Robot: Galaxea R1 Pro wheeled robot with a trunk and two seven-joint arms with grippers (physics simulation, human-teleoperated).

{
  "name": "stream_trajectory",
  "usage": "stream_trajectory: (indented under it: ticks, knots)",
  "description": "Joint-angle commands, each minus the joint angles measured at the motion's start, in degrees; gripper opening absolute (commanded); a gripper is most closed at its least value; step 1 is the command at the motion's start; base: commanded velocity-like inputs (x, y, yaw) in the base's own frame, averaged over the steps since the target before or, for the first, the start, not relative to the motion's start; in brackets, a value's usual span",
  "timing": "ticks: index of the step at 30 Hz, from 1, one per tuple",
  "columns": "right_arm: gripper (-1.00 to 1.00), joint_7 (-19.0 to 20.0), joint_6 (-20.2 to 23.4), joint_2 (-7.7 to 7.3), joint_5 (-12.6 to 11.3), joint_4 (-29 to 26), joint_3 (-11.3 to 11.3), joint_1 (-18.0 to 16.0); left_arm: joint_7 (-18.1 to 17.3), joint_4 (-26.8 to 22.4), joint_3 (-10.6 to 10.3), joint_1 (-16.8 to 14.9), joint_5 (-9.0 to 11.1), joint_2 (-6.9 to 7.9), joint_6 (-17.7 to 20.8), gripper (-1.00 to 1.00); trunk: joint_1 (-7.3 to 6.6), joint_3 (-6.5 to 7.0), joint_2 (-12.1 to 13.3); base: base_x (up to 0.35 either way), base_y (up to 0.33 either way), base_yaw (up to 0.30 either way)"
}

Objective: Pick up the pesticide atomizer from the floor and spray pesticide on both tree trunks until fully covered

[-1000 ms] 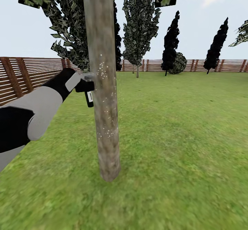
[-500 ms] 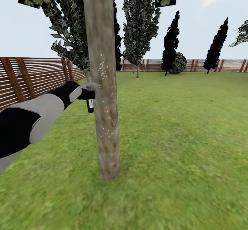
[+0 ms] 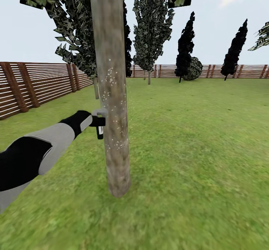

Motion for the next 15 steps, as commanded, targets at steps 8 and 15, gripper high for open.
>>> stream_trajectory:
  ticks: [8,15]
  knots:
    - [1.0,0.0,0.0,0.01,0.0,0.0,0.04,0.07,0.01,-0.02,0.02,3.28,0.0,-0.01,-0.73,-1.0,0.0,0.01,0.0,0.0,0.0,0.0]
    - [1.0,-0.01,0.0,0.04,0.0,-0.02,0.04,0.42,0.06,0.05,0.04,7.01,-0.01,-0.01,-1.61,-1.0,0.0,0.01,0.0,0.0,0.0,0.0]
